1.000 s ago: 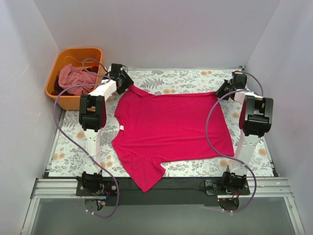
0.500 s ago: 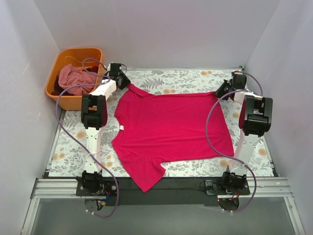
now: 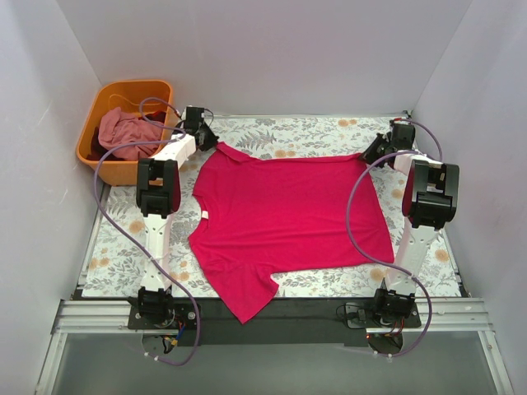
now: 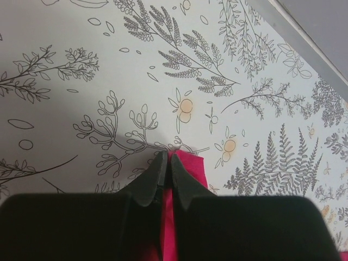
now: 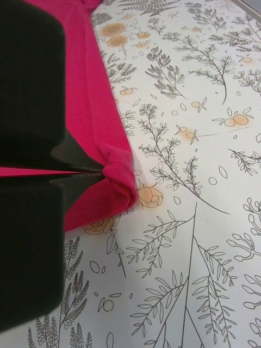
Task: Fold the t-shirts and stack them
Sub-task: Fold the tshirt
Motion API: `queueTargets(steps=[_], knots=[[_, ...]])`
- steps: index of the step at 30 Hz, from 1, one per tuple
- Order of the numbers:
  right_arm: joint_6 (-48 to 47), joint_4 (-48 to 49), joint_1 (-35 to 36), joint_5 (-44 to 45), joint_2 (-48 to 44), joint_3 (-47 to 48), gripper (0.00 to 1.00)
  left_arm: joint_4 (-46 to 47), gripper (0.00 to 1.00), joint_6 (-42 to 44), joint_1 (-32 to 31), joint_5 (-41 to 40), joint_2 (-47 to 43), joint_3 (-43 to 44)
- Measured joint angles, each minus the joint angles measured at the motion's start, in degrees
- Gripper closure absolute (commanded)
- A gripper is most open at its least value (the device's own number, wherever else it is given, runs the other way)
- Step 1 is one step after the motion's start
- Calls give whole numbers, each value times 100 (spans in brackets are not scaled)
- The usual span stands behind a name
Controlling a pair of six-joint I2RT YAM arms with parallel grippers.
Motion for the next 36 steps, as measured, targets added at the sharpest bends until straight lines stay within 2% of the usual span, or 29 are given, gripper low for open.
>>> queueTargets(steps=[5,12,19,36], knots=[[-2,-11,0,2,-114,9,99,-107,100,175,0,-90,-271,-63],[-44,-42,-2,4,-673,-44,99,-199,100,293,-2,-208,-1255,-557],[-166,-181,-7,4,-1285,-380,99,-299,100,297,-4,-205,-2140,-1191],[-304,-636,-116,35,-2155,-1626,99,-1056,100,76,-4,-131,-3569,-2774]])
